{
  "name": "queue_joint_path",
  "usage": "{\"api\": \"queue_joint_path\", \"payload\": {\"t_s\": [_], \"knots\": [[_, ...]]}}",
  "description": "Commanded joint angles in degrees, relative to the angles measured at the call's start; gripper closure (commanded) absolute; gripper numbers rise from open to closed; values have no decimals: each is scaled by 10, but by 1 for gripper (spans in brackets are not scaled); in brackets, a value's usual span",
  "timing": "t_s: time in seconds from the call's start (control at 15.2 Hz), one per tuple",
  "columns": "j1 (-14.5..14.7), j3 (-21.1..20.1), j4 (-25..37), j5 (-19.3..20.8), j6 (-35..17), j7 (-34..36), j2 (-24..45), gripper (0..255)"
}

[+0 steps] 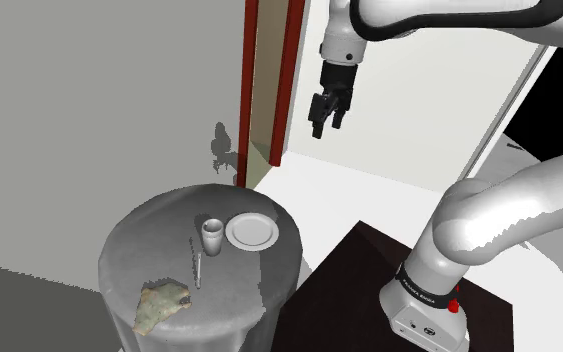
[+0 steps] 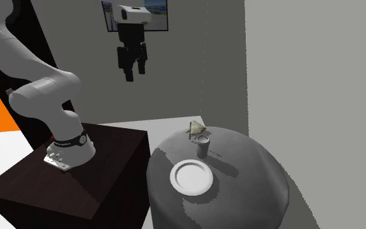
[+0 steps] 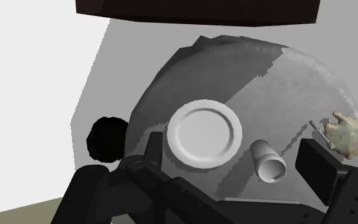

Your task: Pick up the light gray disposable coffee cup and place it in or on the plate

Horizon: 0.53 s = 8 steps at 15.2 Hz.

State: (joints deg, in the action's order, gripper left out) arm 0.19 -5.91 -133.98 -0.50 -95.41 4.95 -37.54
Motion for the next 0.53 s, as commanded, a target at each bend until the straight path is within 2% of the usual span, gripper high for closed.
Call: {"api": "queue_joint_path", "payload": {"t_s": [0.0,0.46], "knots": [[2,-10,-8,-3,-34,11,29,0],[6,-47,-3,-5,-142,53,154,0]]}}
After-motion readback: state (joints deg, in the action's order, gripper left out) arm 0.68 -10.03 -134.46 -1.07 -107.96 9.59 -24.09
